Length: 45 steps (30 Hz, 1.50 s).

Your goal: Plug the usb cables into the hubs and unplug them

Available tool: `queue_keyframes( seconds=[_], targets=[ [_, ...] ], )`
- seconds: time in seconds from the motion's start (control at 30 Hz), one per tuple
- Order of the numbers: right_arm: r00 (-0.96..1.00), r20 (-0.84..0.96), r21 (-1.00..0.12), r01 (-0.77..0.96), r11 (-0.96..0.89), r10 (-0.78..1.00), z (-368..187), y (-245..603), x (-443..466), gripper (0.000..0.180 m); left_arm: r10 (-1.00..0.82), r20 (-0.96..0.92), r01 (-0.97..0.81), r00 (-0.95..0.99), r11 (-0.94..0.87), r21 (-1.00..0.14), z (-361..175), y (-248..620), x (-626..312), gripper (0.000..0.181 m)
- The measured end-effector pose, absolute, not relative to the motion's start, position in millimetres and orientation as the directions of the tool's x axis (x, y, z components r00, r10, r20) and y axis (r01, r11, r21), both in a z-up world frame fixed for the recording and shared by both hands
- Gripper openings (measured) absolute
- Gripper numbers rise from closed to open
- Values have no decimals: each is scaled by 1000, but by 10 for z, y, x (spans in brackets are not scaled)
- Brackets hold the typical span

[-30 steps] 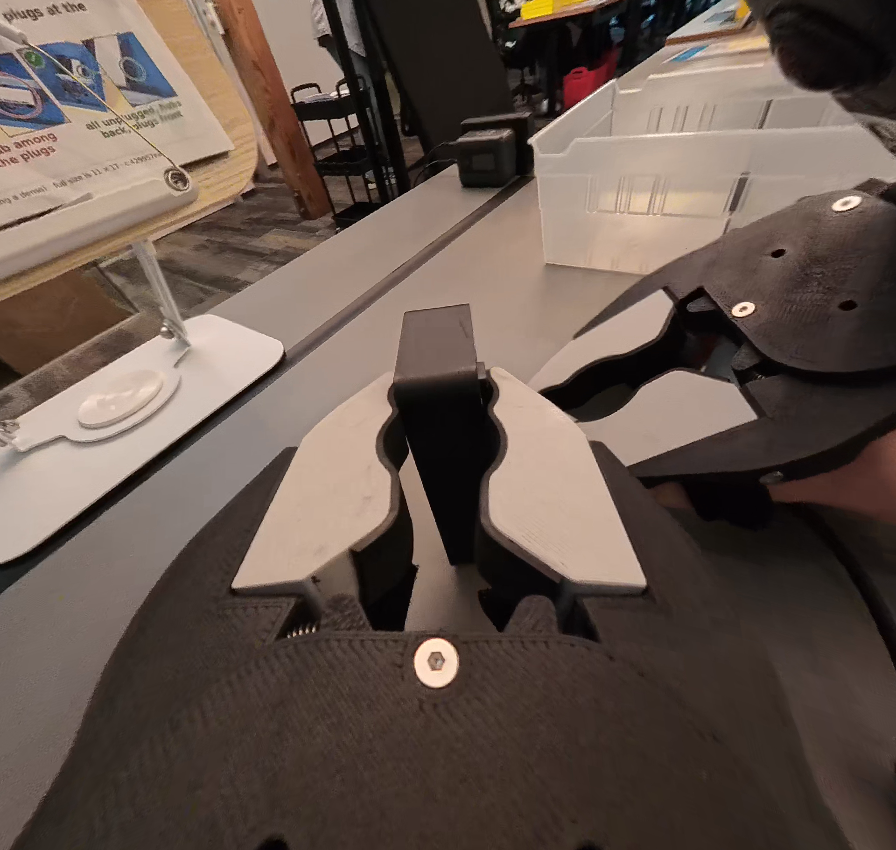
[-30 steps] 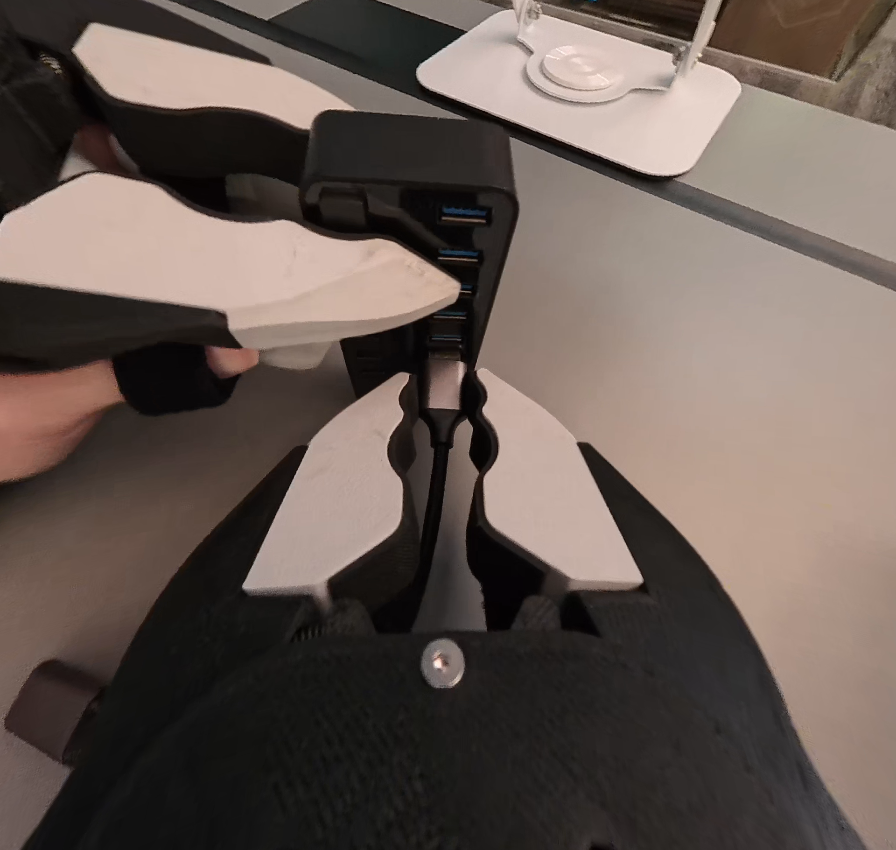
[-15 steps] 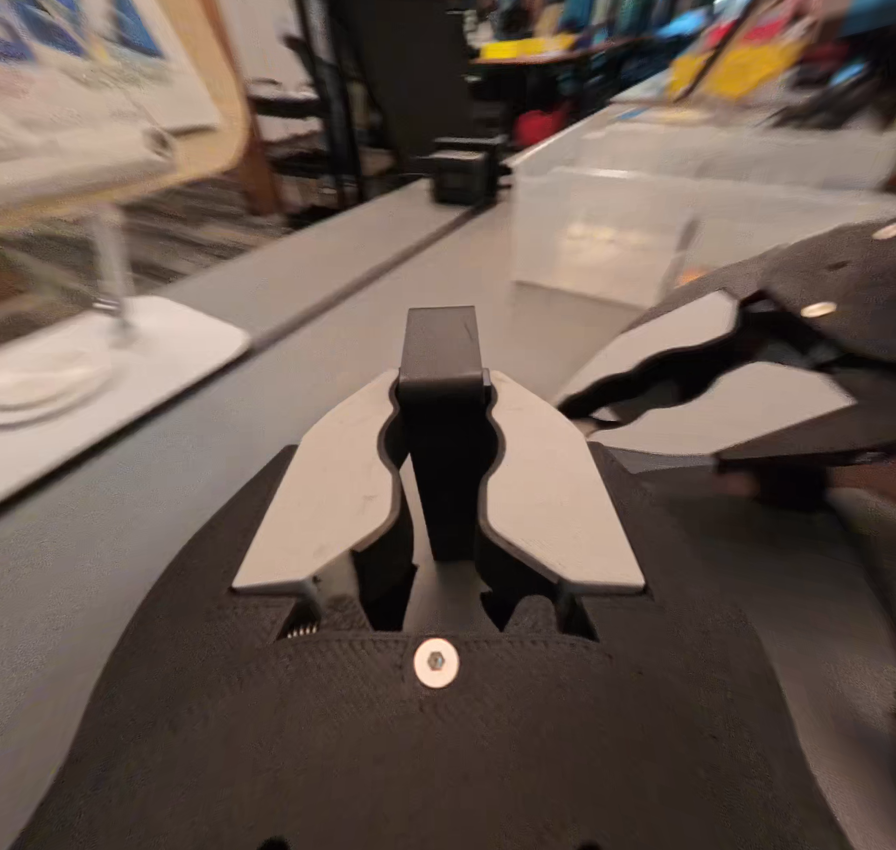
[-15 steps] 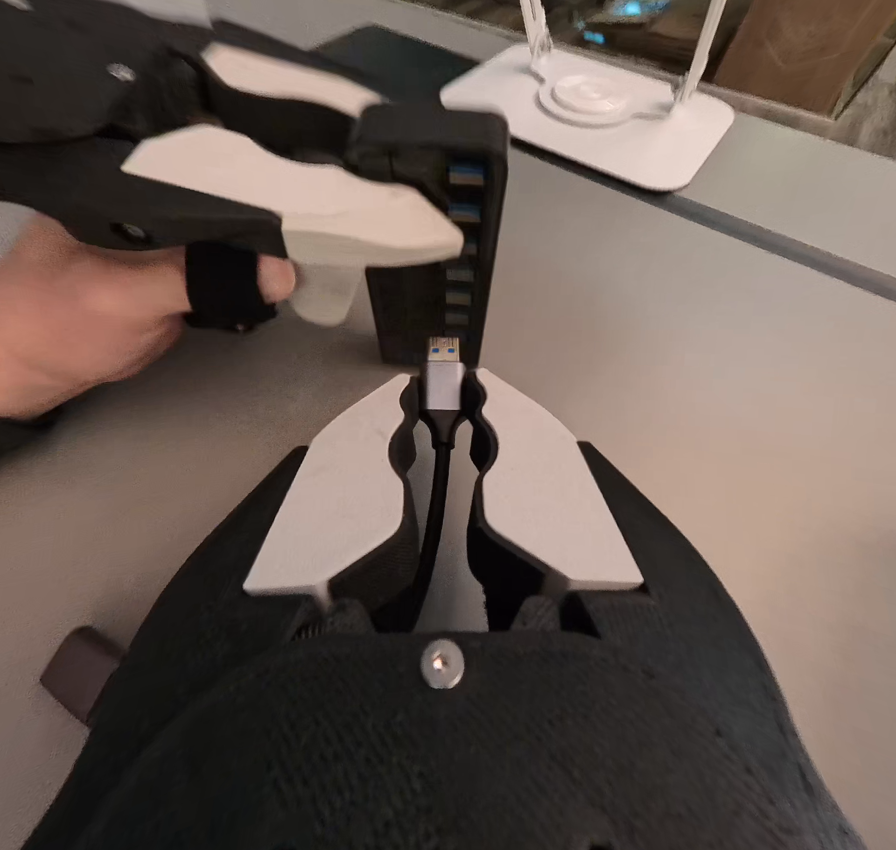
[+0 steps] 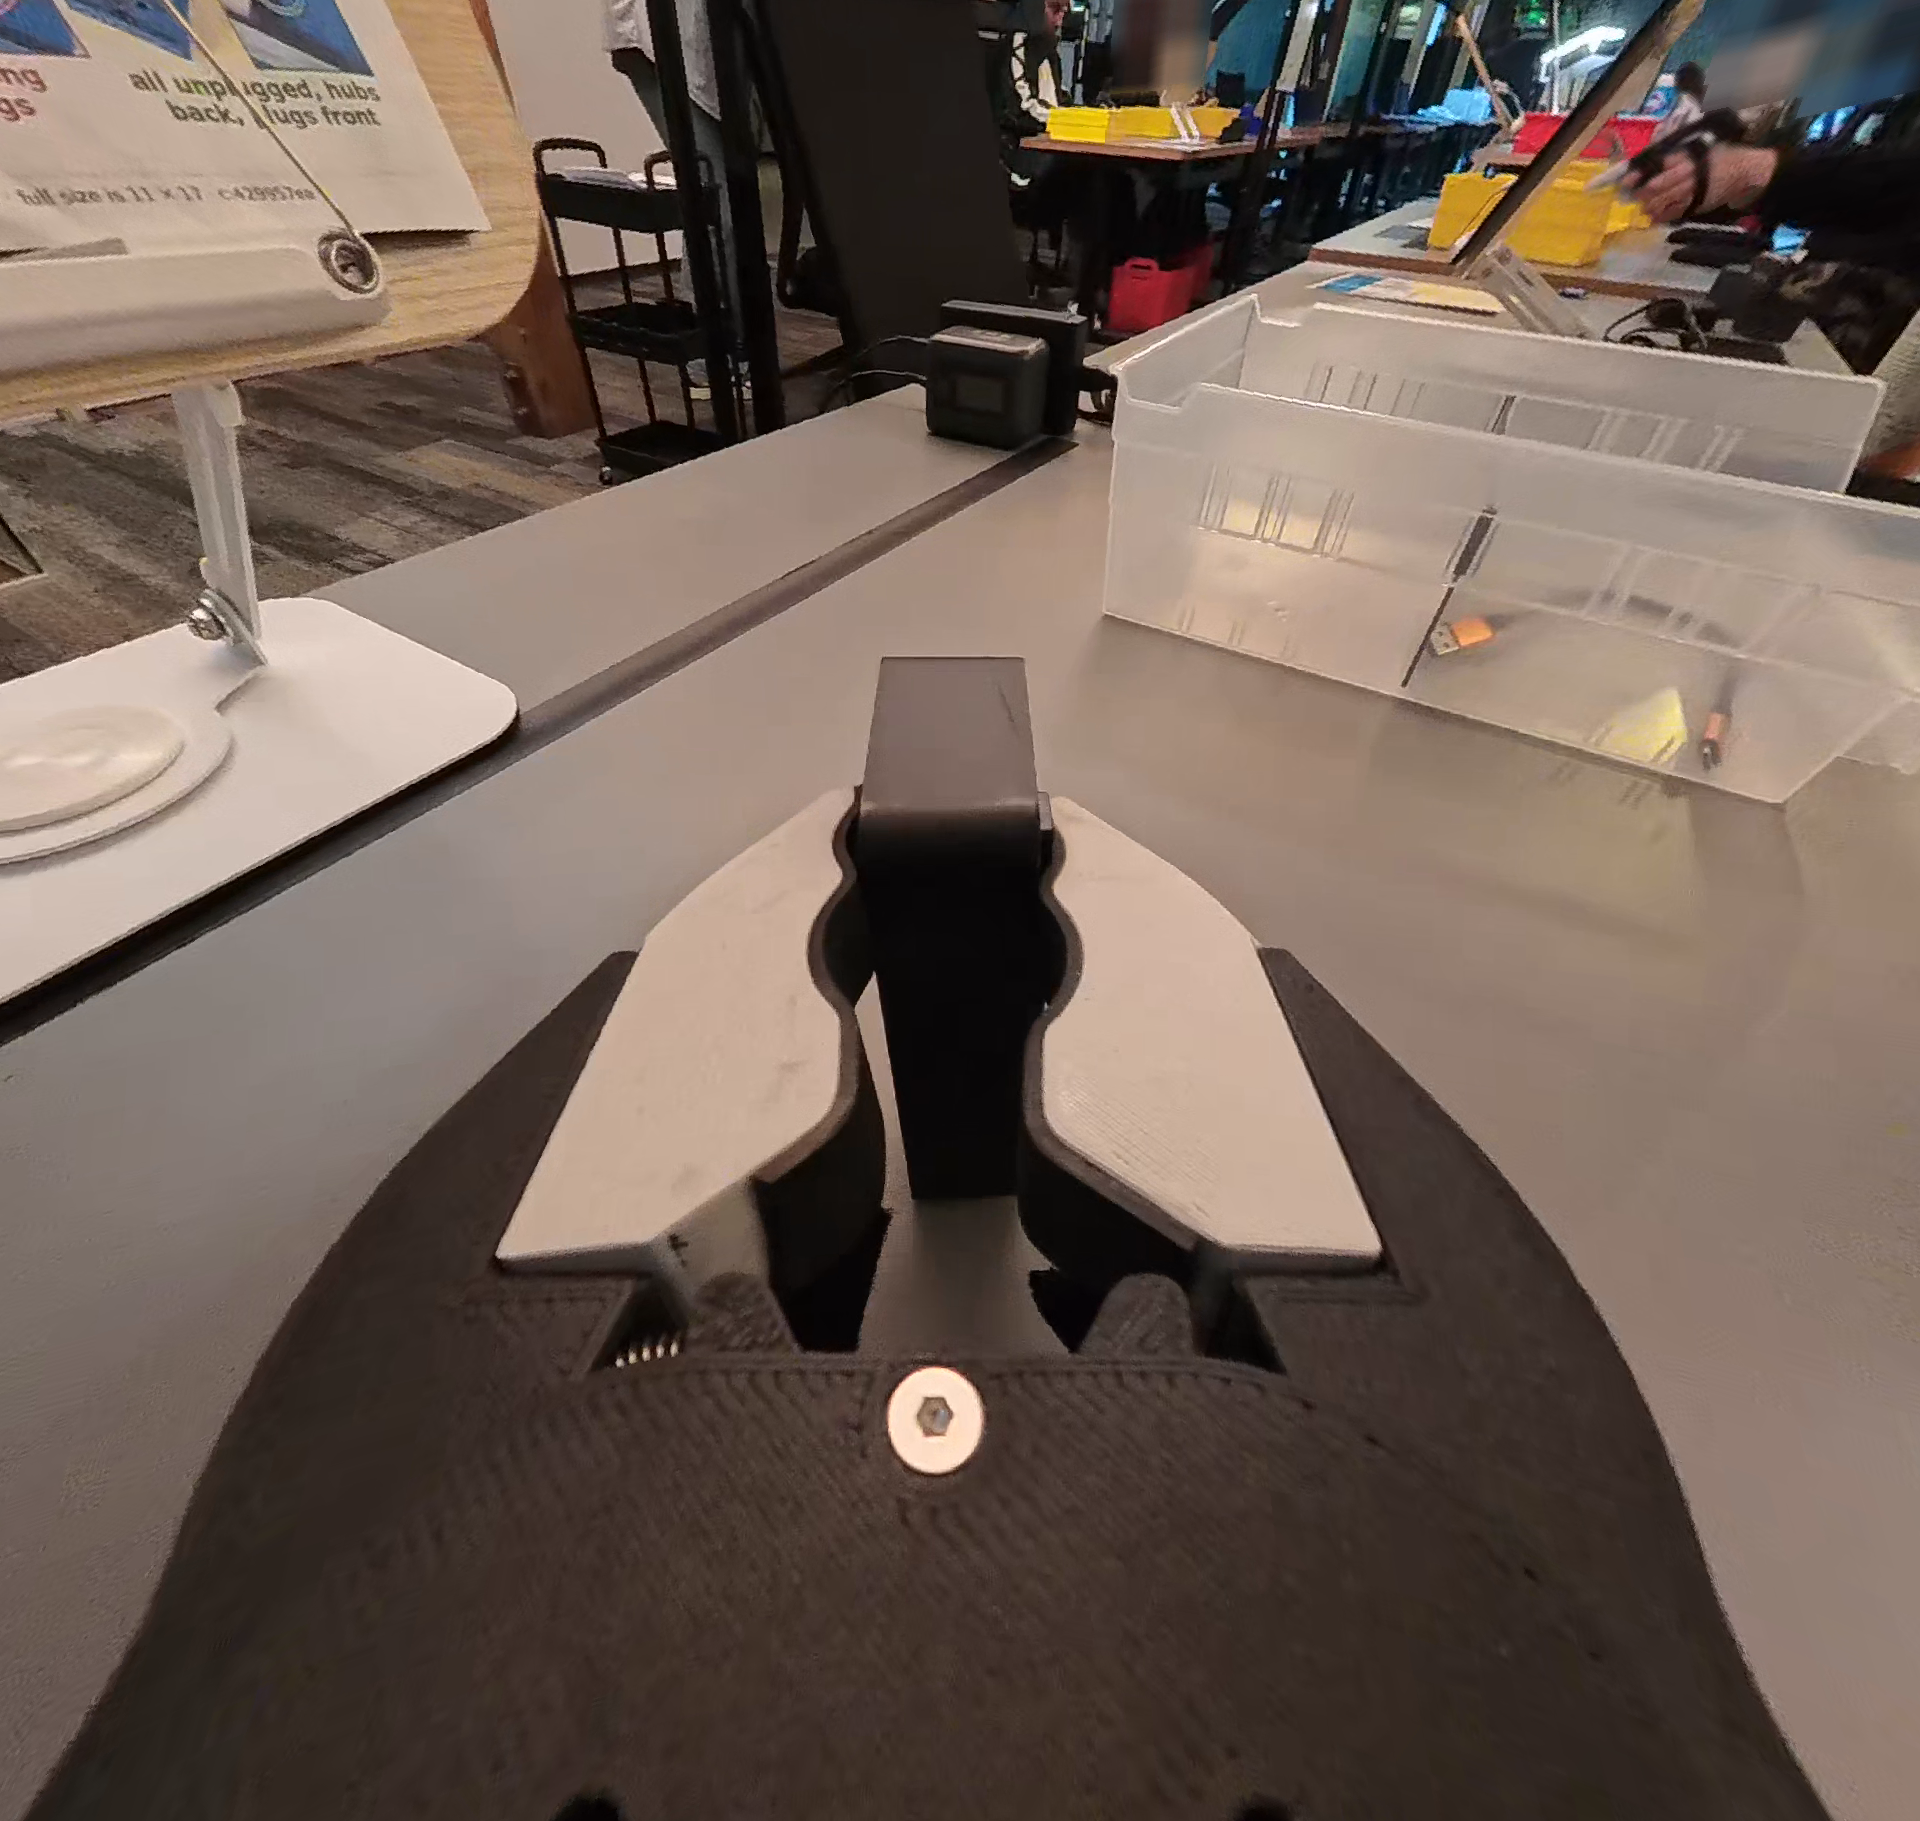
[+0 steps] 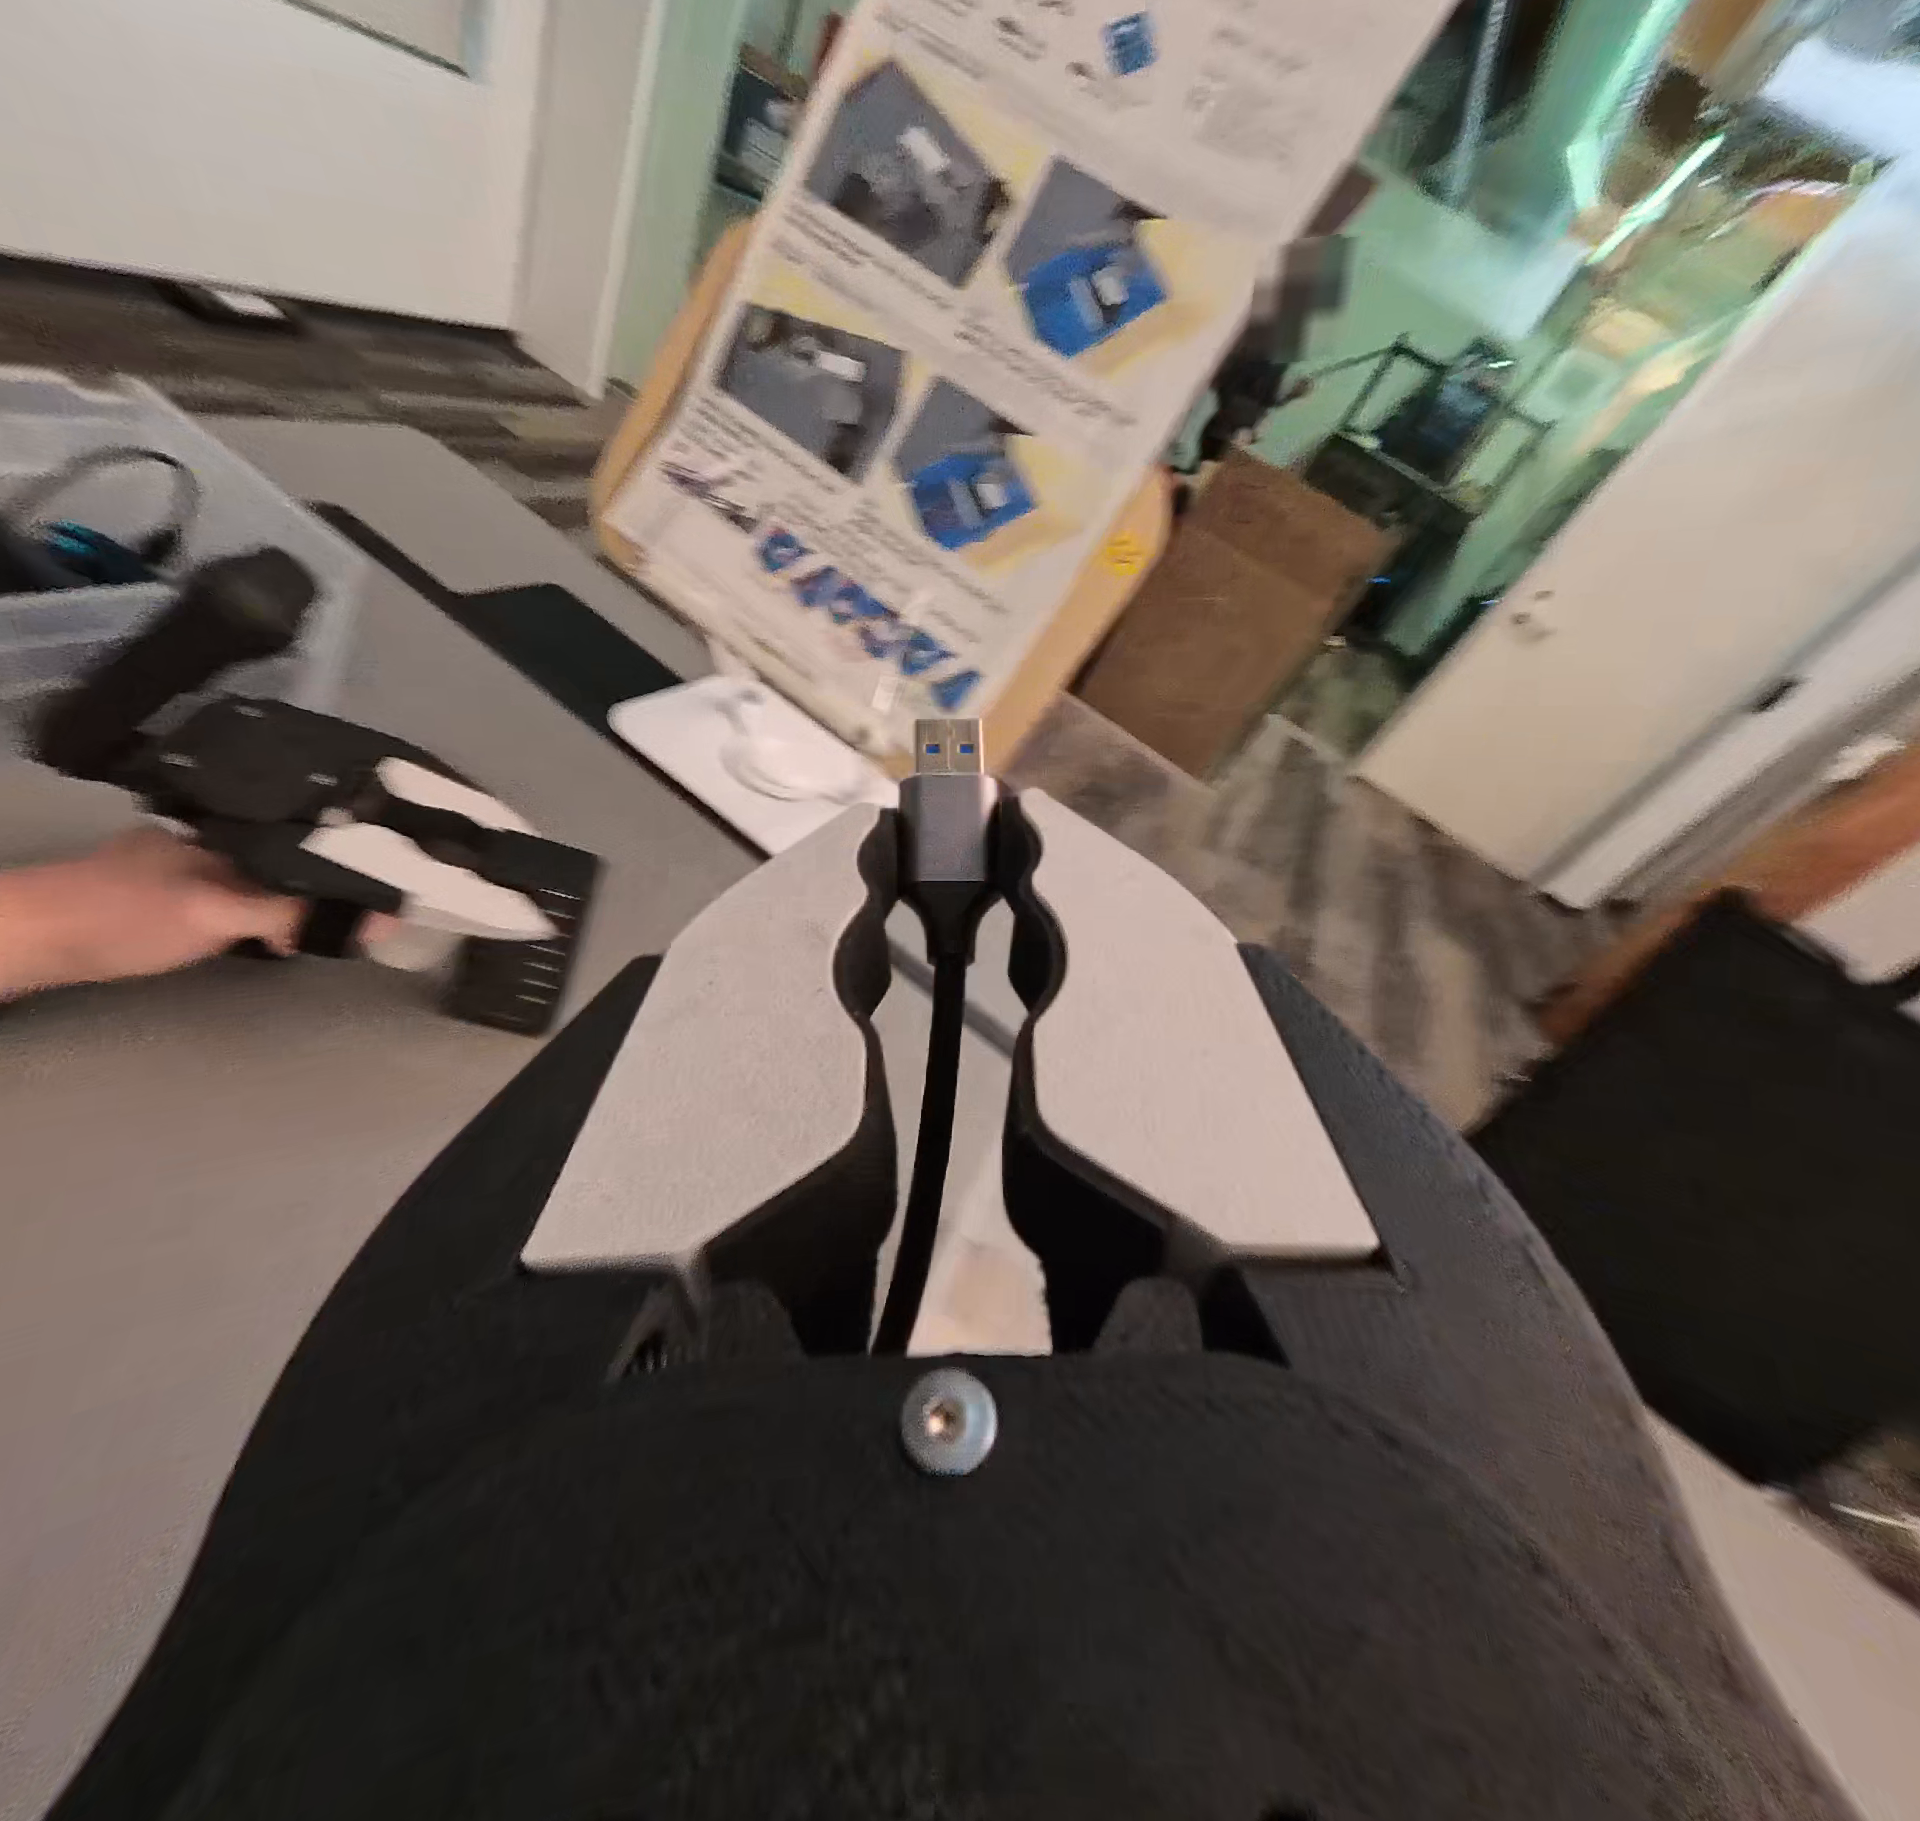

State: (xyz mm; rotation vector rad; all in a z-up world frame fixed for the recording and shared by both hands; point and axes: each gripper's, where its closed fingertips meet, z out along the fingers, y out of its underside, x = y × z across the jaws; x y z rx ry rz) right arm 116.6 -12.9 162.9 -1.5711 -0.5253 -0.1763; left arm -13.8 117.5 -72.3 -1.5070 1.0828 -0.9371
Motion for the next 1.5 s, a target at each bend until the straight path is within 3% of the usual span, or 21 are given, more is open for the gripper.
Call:
queue_keyframes(
  seconds=[0.1, 0.23, 0.37, 0.5, 0.57, 0.7, 0.83, 0.93, 1.1, 1.2, 1.3, 1.4, 1.5],
  targets=[
    [832, 528, -843, 538, -16, 169, 1653, -185, 1708, 19, -958, 19, -173, 286, -71, -982, -725, 1159, -124, 26],
    [811, 558, -814, 576, -75, 177, 1092, -199, 2191, 19, -958, 36, -166, 284, -86, -982, -722, 1172, -126, 26],
    [863, 429, -852, 484, -198, 266, 276, -184, 2413, 20, -960, 40, -165, 277, -89, -982, -723, 1165, -124, 26],
    [874, 245, -882, 381, -278, 420, -185, -297, 2447, 19, -962, 33, -169, 272, -81, -982, -724, 1154, -117, 26],
    [821, 199, -791, 457, -407, 535, -532, -452, 2460, 19, -963, 35, -169, 265, -82, -982, -724, 1148, -112, 26],
    [655, 325, -487, 734, -473, 682, -960, -663, 2576, 20, -965, 50, -164, 257, -95, -982, -722, 1150, -107, 26],
    [672, 356, -429, 735, -526, 649, -1029, -546, 2728, 29, -967, 28, -171, 255, -74, -982, -722, 1130, -102, 25],
    [697, 367, -475, 710, -520, 616, -881, -490, 2757, 35, -968, 26, -174, 250, -71, -982, -721, 1114, -99, 25],
    [725, 395, -651, 654, -385, 564, -346, -449, 2467, 34, -972, 153, -86, 177, -170, -982, -514, 1045, -86, 25],
    [766, 336, -840, 507, -194, 547, 155, -397, 1840, 35, -967, 252, 25, 36, -251, -968, -109, 866, -86, 25],
    [730, 204, -946, 319, -62, 652, 448, -403, 973, 37, -941, 296, 51, -163, -308, -950, 291, 528, -80, 25],
    [677, 47, -967, 214, -136, 735, 387, -269, 346, 59, -935, 249, 46, -250, -269, -962, 578, 214, -56, 26],
    [622, -129, -963, 105, -246, 772, 332, -111, 29, 65, -925, 173, 16, -340, -189, -982, 712, -110, -38, 26]
  ],
)
